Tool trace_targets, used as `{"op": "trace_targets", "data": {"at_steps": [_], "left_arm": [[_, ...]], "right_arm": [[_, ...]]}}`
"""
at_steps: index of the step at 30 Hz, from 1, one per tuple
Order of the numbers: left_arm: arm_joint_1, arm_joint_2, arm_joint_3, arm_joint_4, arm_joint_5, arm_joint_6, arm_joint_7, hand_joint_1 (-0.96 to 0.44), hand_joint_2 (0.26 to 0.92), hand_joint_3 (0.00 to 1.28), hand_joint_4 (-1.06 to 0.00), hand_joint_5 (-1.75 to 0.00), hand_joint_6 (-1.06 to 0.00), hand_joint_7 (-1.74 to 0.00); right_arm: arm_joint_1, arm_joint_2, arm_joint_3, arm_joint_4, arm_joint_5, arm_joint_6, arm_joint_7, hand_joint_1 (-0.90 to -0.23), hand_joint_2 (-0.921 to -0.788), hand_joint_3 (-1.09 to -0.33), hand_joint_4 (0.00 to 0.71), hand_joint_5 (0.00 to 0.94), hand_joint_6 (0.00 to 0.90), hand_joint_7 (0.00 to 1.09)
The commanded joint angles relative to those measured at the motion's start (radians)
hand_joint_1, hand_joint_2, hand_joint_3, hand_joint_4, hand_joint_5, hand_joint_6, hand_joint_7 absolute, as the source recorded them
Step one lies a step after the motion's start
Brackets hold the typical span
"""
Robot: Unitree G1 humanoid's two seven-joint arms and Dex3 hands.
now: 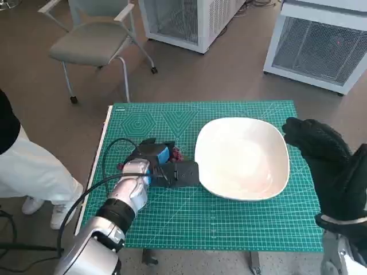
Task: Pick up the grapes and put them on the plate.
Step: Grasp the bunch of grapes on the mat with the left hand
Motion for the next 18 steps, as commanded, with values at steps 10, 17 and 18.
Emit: {"op": "trace_targets", "data": {"at_steps": [10, 17, 18], "left_arm": [[0.04, -0.007, -0.01, 0.109, -0.011, -0.127, 0.211, 0.15, 0.914, 0.35, -0.35, -1.49, -0.52, -0.96], [0.034, -0.012, -0.015, 0.119, -0.011, -0.119, 0.194, 0.01, 0.862, 0.39, -0.41, -1.46, -0.43, -1.4], [0.034, -0.012, -0.016, 0.119, -0.011, -0.118, 0.192, 0.01, 0.866, 0.38, -0.41, -1.46, -0.43, -1.4]], "right_arm": [[0.029, -0.006, 0.001, 0.0, -0.002, 0.019, -0.005, -0.553, -0.921, -0.574, 0.47, 0.027, 0.106, 0.76], [0.031, -0.008, 0.001, -0.006, -0.002, 0.024, -0.007, -0.553, -0.921, -0.574, 0.47, 0.027, 0.107, 0.76], [0.032, -0.008, 0.001, -0.007, -0.001, 0.025, -0.007, -0.552, -0.921, -0.575, 0.47, 0.027, 0.106, 0.76]]}}
